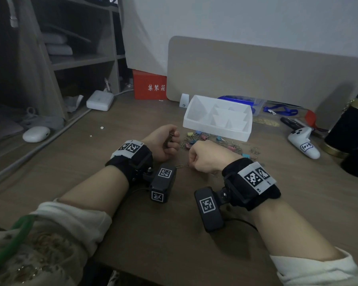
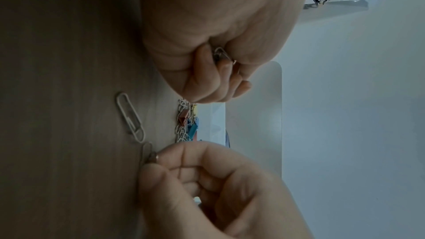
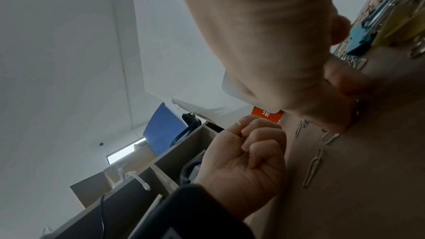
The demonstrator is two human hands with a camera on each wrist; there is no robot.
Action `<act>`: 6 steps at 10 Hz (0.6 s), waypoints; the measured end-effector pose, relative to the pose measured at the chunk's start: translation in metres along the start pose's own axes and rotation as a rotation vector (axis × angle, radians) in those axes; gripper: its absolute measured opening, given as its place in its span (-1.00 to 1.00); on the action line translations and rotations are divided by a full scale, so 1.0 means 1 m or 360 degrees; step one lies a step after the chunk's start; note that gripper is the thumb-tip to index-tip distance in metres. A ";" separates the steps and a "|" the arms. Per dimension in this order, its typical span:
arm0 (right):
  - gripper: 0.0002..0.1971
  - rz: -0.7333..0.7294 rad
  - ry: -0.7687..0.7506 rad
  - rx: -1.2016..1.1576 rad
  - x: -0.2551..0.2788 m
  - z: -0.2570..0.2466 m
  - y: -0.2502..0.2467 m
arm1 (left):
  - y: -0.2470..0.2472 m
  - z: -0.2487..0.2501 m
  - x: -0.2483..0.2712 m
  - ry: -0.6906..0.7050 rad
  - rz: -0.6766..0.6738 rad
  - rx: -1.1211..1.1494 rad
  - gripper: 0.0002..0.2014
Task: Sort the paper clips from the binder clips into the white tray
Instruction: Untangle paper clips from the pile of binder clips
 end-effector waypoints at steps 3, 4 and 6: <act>-0.88 0.0007 -0.0097 0.0041 -0.001 -0.004 -0.002 | -0.001 0.000 -0.001 -0.0015 -0.0003 0.0001 -0.62; -0.89 0.0015 -0.0098 0.0018 -0.001 -0.003 -0.002 | -0.001 0.000 -0.001 -0.0013 0.0005 0.0000 -0.62; -0.92 0.0118 -0.0241 -0.0043 0.000 -0.007 -0.004 | -0.001 0.001 -0.001 -0.0008 0.0009 0.0007 -0.62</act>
Point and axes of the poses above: each hand's wrist, its own x-axis away from the middle knuckle, its own y-axis out of the palm, z = x × y, the point moved 4 cm from there along -x, towards the middle knuckle, and after that the axes turned 3 degrees about -x, right-handed, at the moved point
